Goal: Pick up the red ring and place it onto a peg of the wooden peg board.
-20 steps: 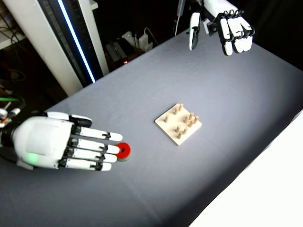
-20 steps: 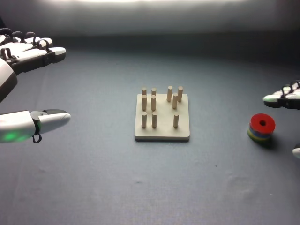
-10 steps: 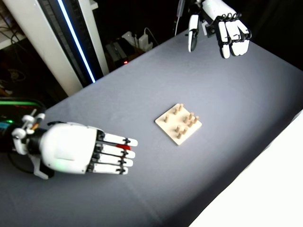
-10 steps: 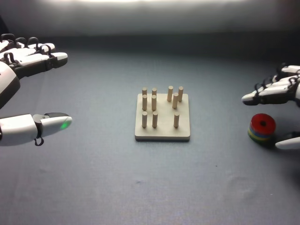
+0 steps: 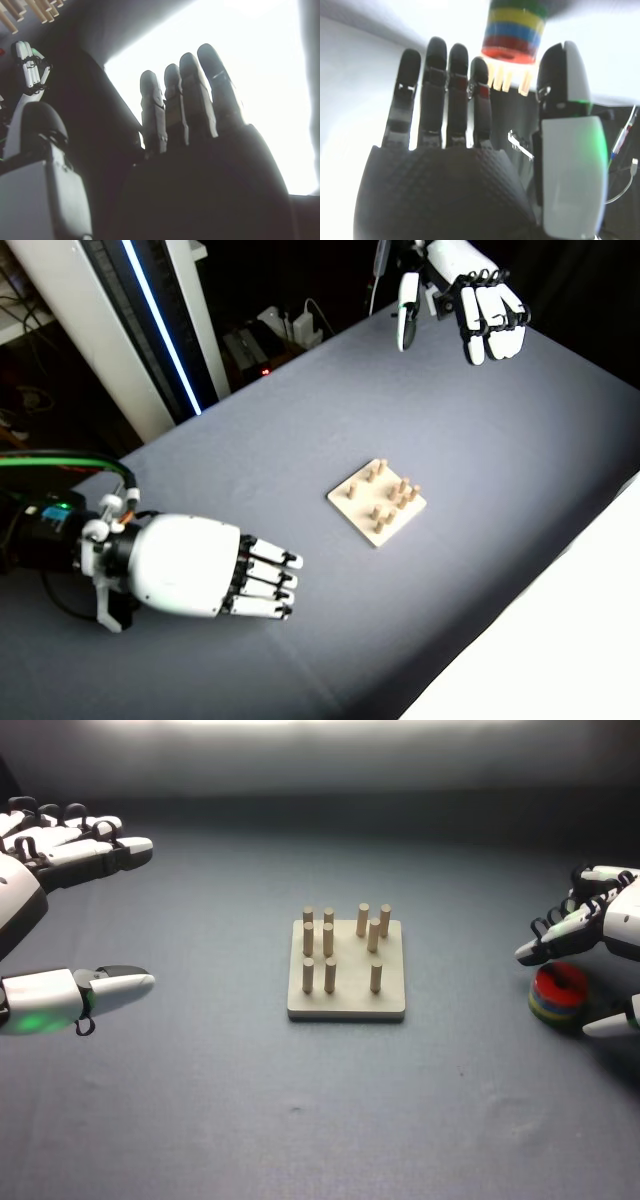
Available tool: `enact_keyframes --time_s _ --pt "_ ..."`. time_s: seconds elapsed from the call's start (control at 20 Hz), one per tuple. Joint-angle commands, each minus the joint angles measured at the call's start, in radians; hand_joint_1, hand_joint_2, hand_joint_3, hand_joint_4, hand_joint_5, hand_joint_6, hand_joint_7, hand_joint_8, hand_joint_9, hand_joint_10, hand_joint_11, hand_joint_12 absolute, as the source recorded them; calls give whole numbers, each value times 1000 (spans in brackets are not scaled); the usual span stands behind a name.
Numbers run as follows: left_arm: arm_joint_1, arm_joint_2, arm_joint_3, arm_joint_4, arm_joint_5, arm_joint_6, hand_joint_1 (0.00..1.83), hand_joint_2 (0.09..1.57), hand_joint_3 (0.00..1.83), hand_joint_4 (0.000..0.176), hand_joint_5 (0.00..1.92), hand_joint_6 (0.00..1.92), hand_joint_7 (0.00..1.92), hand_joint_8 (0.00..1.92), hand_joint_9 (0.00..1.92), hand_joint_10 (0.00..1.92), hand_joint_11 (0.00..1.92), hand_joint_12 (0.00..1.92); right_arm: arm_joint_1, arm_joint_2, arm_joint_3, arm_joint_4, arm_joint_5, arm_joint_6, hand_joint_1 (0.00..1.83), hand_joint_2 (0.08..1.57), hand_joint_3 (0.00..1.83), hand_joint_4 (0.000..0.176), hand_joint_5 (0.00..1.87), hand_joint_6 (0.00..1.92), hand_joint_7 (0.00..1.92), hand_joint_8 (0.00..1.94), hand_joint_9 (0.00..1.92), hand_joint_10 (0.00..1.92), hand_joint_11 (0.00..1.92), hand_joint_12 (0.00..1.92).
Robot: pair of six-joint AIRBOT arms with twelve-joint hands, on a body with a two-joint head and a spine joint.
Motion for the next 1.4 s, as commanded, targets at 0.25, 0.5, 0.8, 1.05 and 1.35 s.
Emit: enact_keyframes --time_s 0.25,0.5,0.8,1.05,1.35 --pt "-3 -1 8 5 -113 -6 624 1041 0 29 439 5 277 2 260 3 0 789 12 -2 7 19 87 1 1021 1027 2 2 739 23 768 21 728 68 125 1403" --pt "-2 -4 10 5 -112 -9 600 1040 1 44 430 0 270 2 255 4 0 787 16 -14 16 8 71 1 1207 1084 6 8 987 948 1075 587 972 155 365 1333" --pt "8 -4 12 2 -115 -14 623 1043 2 38 420 0 265 0 248 1 0 777 42 -22 14 -5 93 1 1362 1078 0 0 1004 859 1094 796 968 1122 743 1329" --pt "56 16 -1 -26 -147 -21 680 1047 0 52 412 1 271 2 262 5 0 835 126 -42 -7 -41 188 1 1358 1094 1 0 944 903 1113 884 917 1133 618 1408" --pt "142 36 -25 -111 -235 -20 742 1063 0 44 354 1 220 0 230 1 0 676 240 -98 7 -103 217 7 1237 1076 2 11 998 947 1144 735 1028 428 495 1175"
